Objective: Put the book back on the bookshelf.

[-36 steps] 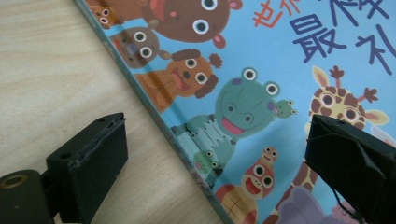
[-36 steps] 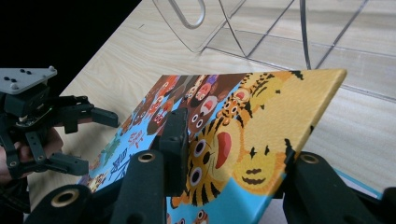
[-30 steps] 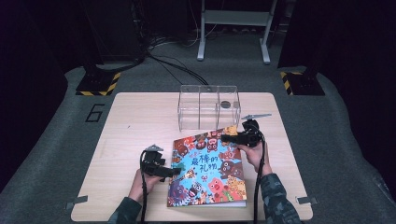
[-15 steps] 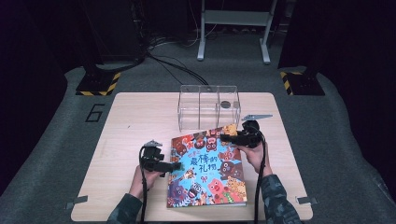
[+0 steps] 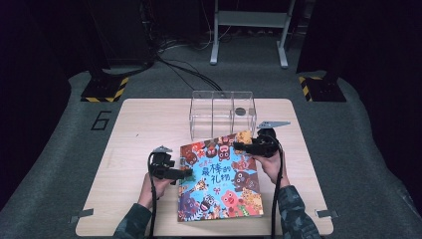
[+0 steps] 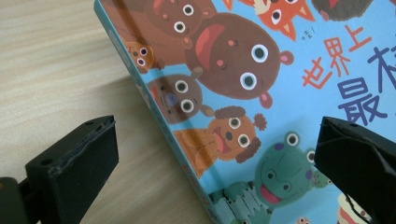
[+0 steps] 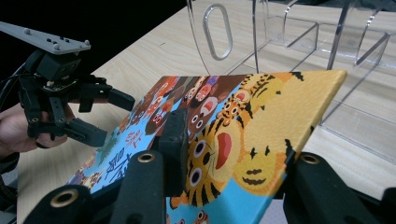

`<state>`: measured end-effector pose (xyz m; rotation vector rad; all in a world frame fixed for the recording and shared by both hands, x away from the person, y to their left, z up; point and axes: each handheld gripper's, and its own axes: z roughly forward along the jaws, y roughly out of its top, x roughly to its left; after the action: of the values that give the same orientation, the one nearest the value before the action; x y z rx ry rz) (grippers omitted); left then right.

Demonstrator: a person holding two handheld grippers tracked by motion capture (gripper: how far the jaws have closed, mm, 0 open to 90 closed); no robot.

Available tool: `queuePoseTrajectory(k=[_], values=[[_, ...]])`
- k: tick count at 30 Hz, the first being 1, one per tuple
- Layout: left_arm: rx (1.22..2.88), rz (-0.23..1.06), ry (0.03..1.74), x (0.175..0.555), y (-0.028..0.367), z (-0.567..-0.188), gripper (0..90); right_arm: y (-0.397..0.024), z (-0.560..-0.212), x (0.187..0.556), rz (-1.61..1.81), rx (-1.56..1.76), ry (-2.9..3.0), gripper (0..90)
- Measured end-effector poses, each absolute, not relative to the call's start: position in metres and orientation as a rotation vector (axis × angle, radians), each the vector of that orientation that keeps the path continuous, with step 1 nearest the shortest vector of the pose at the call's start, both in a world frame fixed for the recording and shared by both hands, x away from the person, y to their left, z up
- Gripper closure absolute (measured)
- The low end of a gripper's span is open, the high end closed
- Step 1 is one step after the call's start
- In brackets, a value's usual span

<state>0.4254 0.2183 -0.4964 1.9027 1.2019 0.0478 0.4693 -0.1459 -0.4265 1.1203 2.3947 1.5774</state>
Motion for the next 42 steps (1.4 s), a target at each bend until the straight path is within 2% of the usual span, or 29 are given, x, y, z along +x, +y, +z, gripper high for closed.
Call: queuePoseTrajectory(k=[6,24,31,42], values=[[1.888,0.070,1.199,0.430,0.220,-0.493,0.0,-0.142,-0.423,0.467,1.594,1.089,2.364,61.6],[1.834,0.022,1.197,0.437,0.225,-0.494,0.0,-0.137,-0.415,0.460,1.619,0.986,2.324,61.5],[1.848,0.060,1.162,0.439,0.220,-0.485,0.0,-0.135,-0.410,0.454,1.629,0.926,2.299,61.4],[1.837,0.011,1.131,0.443,0.218,-0.482,0.0,-0.135,-0.410,0.453,1.651,0.900,2.288,61.5]])
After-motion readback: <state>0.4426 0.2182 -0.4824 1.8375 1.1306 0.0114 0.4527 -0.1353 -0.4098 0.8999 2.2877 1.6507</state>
